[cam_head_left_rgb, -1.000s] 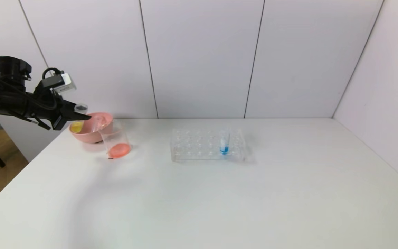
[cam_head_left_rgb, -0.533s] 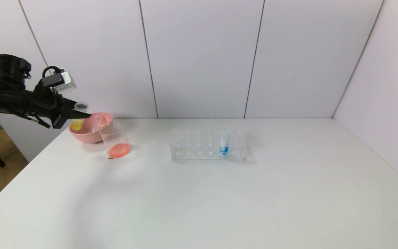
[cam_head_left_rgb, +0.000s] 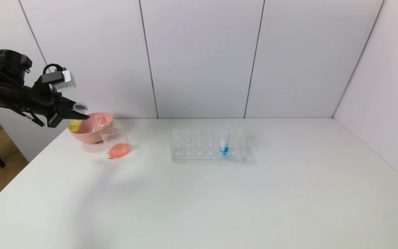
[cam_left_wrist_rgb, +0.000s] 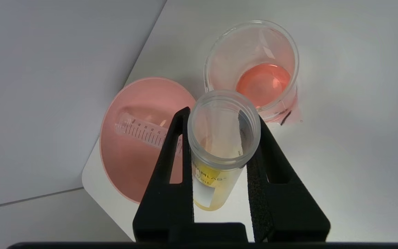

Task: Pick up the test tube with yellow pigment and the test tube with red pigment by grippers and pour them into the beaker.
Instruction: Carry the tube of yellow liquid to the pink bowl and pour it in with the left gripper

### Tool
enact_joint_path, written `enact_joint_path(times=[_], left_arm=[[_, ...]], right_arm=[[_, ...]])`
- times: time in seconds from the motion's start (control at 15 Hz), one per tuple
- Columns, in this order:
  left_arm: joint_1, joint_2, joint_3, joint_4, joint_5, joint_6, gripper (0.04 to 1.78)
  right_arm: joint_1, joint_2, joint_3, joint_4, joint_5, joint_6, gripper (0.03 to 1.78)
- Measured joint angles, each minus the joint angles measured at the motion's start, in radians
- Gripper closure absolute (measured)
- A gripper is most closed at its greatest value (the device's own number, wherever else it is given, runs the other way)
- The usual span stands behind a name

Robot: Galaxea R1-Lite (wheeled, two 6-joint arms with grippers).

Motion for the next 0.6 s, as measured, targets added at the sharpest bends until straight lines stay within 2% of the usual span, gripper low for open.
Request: enact_joint_path(times=[0.13,0.6], left_arm=[[-0.002,0.024,-0.055,0.11,0.032,0.048,1.37],[-0.002,0.046,-0.073,0.138,0.066,0.055,1.37]], right_arm=[[0.0,0.0,0.0,0.0,0.0,0.0,0.11],[0.0,0.0,0.0,0.0,0.0,0.0,0.11]])
